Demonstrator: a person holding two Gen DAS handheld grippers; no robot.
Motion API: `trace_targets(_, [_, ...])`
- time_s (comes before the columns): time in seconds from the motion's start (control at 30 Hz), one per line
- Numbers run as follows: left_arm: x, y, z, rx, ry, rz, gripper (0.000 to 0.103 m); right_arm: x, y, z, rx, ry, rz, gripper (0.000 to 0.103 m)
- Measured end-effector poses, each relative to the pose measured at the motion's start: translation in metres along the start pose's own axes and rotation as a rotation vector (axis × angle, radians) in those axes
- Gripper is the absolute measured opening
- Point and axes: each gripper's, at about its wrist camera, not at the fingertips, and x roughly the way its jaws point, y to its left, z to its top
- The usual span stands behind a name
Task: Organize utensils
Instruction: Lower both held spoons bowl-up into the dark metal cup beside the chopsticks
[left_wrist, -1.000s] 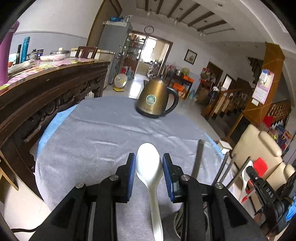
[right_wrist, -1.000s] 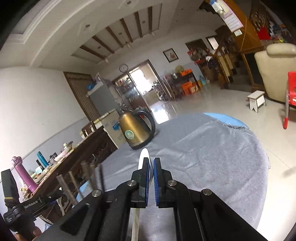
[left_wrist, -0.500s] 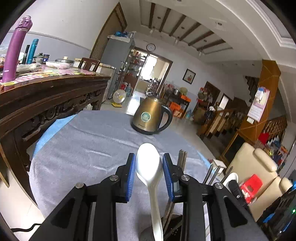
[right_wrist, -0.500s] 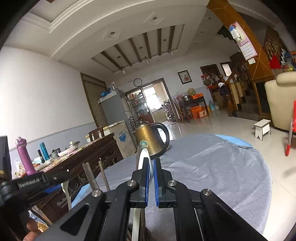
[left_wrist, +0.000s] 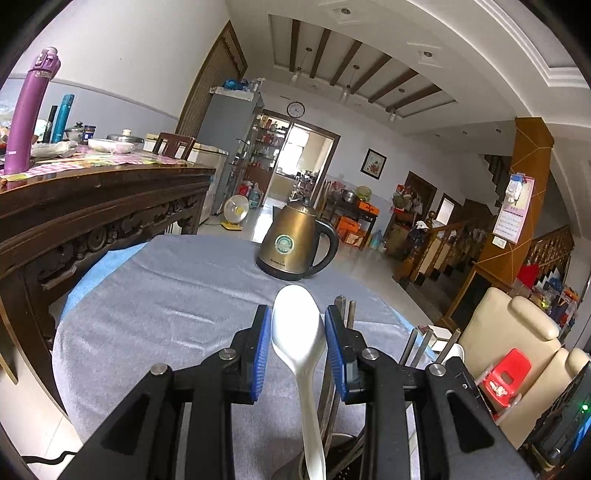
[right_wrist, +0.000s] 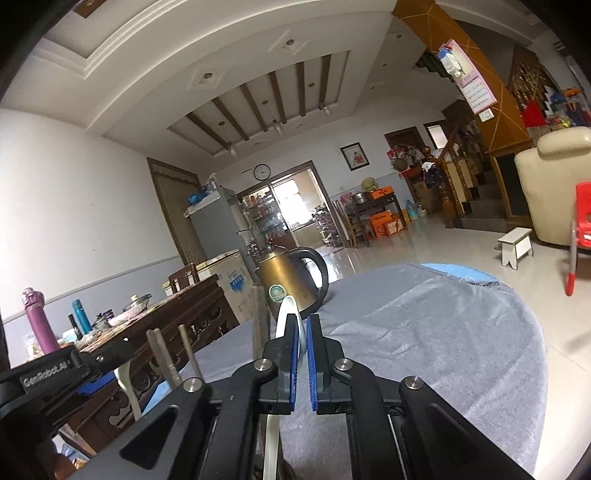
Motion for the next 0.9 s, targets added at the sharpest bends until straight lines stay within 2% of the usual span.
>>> trace_targets(0.33, [0.004,-0.009,-0.015,0.031,-0.029,0.006,0.031,0.01,0.002,-0.012,-0.001,0.003,-0.029,0.006])
trace_targets(0.57, [0.005,-0.013,-0.025,0.065,-0.05,0.031,0.031,0.004,0.007,-0.023,-0.063,-0.017,-0.037,0.006])
trace_targets(0.9, [0.006,-0.016,-0.032,0.086,-0.037,0.036,0.031,-0.009,0.017,-0.034,-0.132,-0.019,-0.024,0.006])
